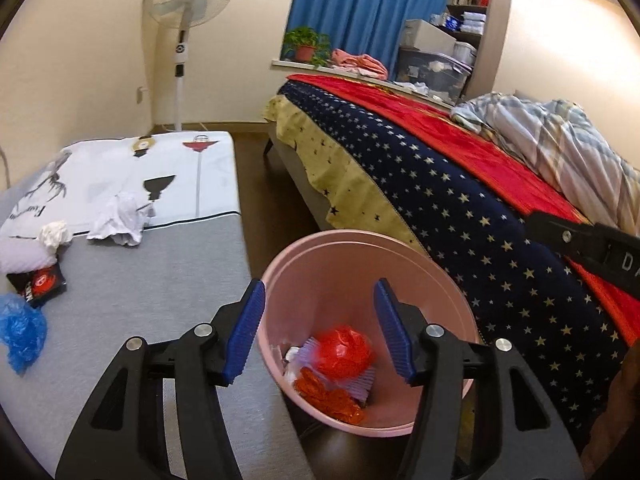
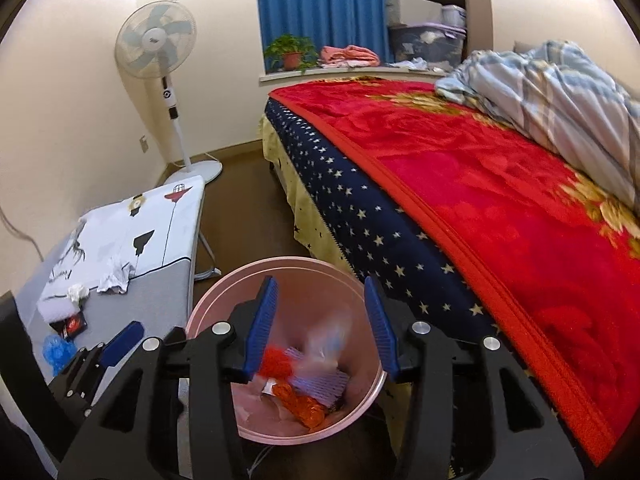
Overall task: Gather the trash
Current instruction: 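Open both tools to drop the red bag and clear bag into the pink bin, then grasp the blue plastic bag with the left tool while the right tool grasps a white tissue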
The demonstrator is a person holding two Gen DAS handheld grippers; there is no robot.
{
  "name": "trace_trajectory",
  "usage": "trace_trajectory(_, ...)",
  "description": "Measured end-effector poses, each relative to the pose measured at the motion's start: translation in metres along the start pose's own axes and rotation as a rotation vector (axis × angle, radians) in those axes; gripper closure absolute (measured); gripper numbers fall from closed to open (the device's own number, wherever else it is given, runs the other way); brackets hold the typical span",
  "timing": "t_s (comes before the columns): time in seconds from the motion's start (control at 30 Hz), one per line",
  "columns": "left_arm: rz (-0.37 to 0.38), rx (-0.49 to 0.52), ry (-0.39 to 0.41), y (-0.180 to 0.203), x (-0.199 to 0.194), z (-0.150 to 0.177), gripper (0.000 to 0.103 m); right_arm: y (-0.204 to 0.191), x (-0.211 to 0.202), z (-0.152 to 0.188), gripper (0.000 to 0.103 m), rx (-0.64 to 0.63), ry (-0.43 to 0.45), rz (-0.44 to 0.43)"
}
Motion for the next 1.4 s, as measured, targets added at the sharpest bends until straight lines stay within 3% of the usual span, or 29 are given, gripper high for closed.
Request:
trace_trajectory(0.23,-0.021,-0.015,0.03,-0.015,-0.018,-0.005,0.048,-0.012,-0.01,-0.002,0.057,0.001,0.025,-0.031)
trace_trajectory(0.47,-0.081,-0.053,0.084,-0.053,-0.043,-0.016,0.057,-0.039,-0.023,-0.009,0.057,-0.024,0.072,-0.077)
trace_trajectory(0.6,-0.158,-0.084,0.134,-0.087,-0.06,-0.025,0.057,-0.064,-0.027,-0.012,0.057,-0.058,0.095,-0.116)
trace_trajectory(0.8,-0.331,-0.165,0.213,-0.155,-0.084,-0.037,0.057,-0.092,-0.021,-0.011,0.058,-0.081,0.115,-0.169)
trace_trajectory(0.93,-0.436,-0.211,0.236,-0.194,-0.093,-0.038,0.038,-0.109,-0.012,-0.012,0.059,-0.095,0.126,-0.206)
trace_trajectory(1.03,-0.475,-0.263,0.224,-0.223,-0.094,-0.037,0.038,-0.124,-0.002,-0.011,0.059,-0.102,0.125,-0.239)
trace_trajectory(1.4,-0.46,-0.325,0.144,-0.262,-0.076,-0.028,0.039,-0.18,0.049,-0.013,0.059,-0.111,0.097,-0.355)
Point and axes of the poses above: each gripper's, at about its wrist camera, not at the fingertips, and x roughly the way its jaws point, y to its right, z to its underside, the point moved 8 cm from there along x, roughly the way its jaws point, and after that the axes turned 14 degrees about -x, right-handed, at the moved point
